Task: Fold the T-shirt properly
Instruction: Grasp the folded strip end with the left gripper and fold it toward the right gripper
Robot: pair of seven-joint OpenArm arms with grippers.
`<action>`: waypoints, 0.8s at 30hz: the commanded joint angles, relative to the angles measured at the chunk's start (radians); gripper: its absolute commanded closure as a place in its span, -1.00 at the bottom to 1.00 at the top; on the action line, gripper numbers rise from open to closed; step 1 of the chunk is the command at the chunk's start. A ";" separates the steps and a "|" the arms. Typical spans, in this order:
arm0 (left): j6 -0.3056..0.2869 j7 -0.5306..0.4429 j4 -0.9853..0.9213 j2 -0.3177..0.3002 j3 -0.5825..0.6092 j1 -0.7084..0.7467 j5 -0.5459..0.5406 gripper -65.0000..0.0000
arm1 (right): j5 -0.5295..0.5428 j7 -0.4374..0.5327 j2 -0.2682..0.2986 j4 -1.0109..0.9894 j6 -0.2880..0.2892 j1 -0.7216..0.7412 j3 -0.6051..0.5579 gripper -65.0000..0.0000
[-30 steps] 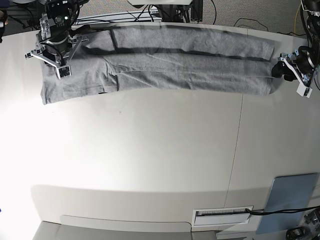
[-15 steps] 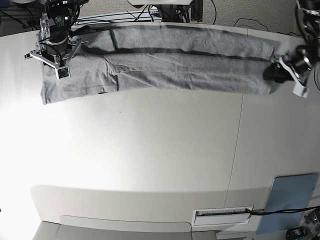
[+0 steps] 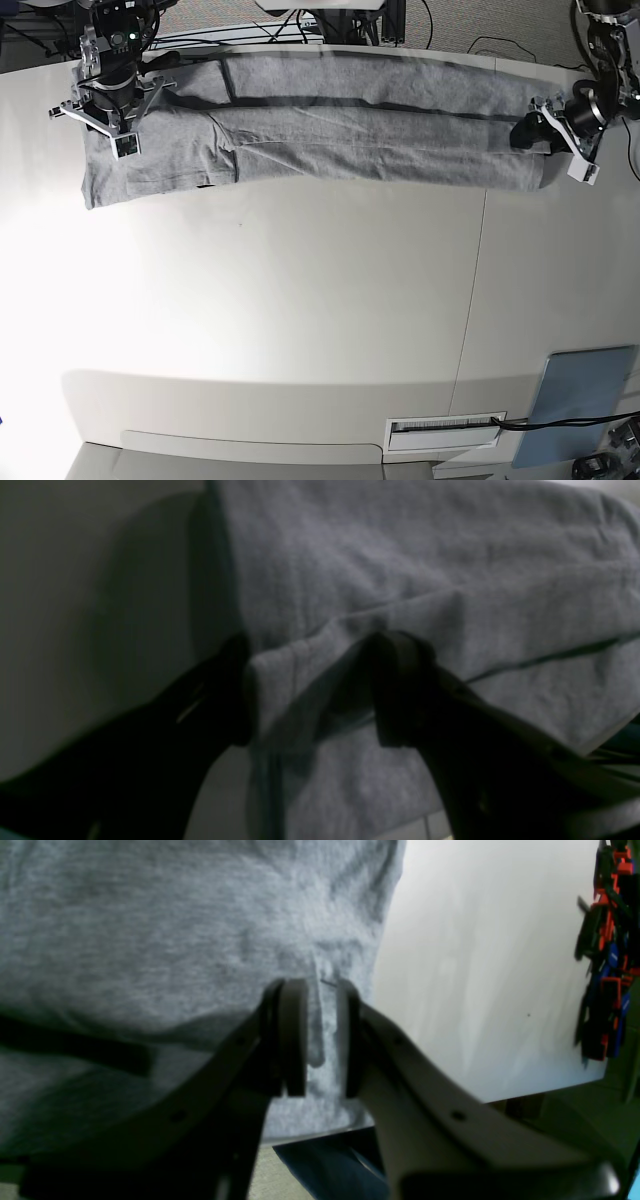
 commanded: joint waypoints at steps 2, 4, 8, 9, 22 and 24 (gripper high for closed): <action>-0.003 0.026 0.007 0.002 -0.001 0.002 0.011 0.04 | -0.013 0.018 0.011 0.018 -0.012 -0.003 0.008 0.65; -0.002 0.026 0.007 0.006 -0.001 0.001 0.011 0.25 | -0.013 0.018 0.011 0.018 -0.012 -0.003 0.008 0.65; 0.037 0.017 0.008 -0.003 -0.001 -0.007 0.011 1.00 | -0.013 0.022 0.011 0.018 -0.012 -0.003 0.008 0.65; 0.058 0.002 0.008 -0.013 -0.001 -0.007 0.011 1.00 | -0.013 0.027 0.011 0.018 -0.012 -0.003 0.008 0.65; 0.309 0.068 0.198 -0.132 -0.002 0.003 0.162 1.00 | -0.012 0.171 0.011 0.018 -0.013 -0.003 0.008 0.65; 0.362 0.069 0.317 -0.104 -0.002 0.032 0.219 1.00 | -0.012 0.171 0.011 0.018 -0.013 -0.003 0.008 0.65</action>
